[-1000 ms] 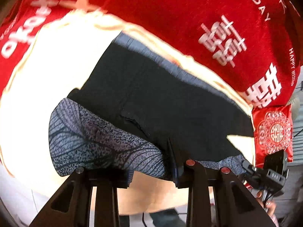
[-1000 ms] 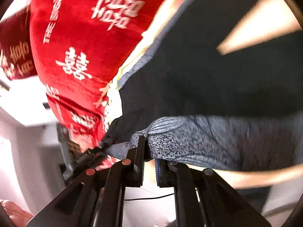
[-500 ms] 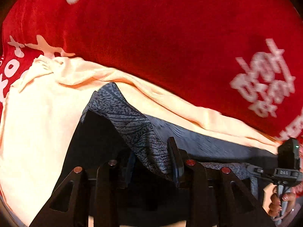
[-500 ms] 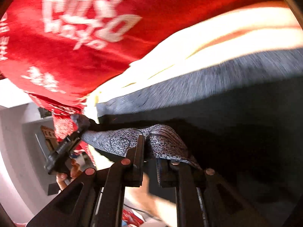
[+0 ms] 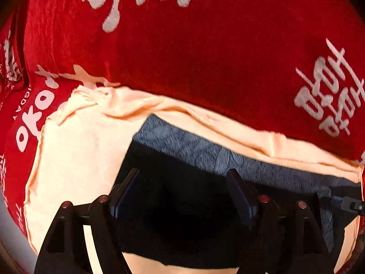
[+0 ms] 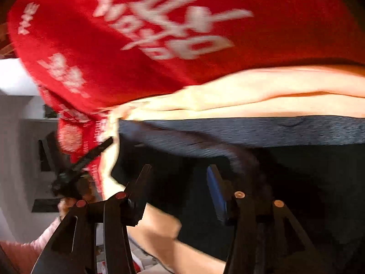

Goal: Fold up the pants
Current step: 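Lift the hems with both grippers and fold them over toward the waistband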

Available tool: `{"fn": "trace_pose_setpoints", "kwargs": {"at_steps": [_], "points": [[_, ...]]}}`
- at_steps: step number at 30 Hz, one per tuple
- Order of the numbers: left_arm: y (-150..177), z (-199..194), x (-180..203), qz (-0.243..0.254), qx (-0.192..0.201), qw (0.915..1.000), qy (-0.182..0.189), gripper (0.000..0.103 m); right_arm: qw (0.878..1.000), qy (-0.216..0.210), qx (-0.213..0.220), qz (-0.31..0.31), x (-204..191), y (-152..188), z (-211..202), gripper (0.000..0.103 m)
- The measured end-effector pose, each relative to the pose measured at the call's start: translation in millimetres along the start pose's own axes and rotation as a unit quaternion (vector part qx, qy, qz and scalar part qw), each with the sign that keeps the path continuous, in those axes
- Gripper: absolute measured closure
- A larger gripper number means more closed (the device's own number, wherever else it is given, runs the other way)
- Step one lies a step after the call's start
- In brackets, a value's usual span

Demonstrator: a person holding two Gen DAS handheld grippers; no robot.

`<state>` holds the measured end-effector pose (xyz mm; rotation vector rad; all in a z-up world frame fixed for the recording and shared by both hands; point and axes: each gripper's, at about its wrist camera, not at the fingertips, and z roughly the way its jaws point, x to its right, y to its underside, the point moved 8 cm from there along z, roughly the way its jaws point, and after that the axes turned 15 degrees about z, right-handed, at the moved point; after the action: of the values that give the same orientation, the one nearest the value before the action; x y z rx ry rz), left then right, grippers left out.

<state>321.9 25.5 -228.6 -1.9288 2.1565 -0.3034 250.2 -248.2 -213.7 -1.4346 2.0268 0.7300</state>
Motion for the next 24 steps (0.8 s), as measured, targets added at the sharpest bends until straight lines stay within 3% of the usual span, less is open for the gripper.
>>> {"fn": "trace_pose_setpoints", "kwargs": {"at_steps": [2,4,9,11,15,18,24], "points": [[0,17,23,0.021,-0.022,0.9995,0.004,0.026,0.999,0.005,-0.027,-0.026,-12,10,15,0.050],[-1,37,37,0.036,-0.033,0.9988,-0.001,0.026,0.996,0.051,-0.037,-0.060,-10,9,36,0.054],[-12,74,44,0.027,-0.038,0.9984,-0.034,0.026,0.987,0.134,-0.002,-0.088,10,-24,69,0.062],[-20,83,42,0.022,-0.037,0.9980,-0.045,0.026,0.990,0.127,0.000,-0.060,21,-36,69,0.066],[-22,75,44,0.020,-0.047,0.9977,-0.044,0.026,0.993,0.104,0.004,-0.048,18,-31,52,0.062],[-15,55,56,0.039,-0.047,0.9975,-0.035,0.026,0.995,0.090,0.010,-0.044,21,-17,25,0.053],[23,10,113,0.099,-0.057,0.9934,-0.011,0.026,0.998,0.063,0.030,0.008,56,29,-36,0.050]]}}
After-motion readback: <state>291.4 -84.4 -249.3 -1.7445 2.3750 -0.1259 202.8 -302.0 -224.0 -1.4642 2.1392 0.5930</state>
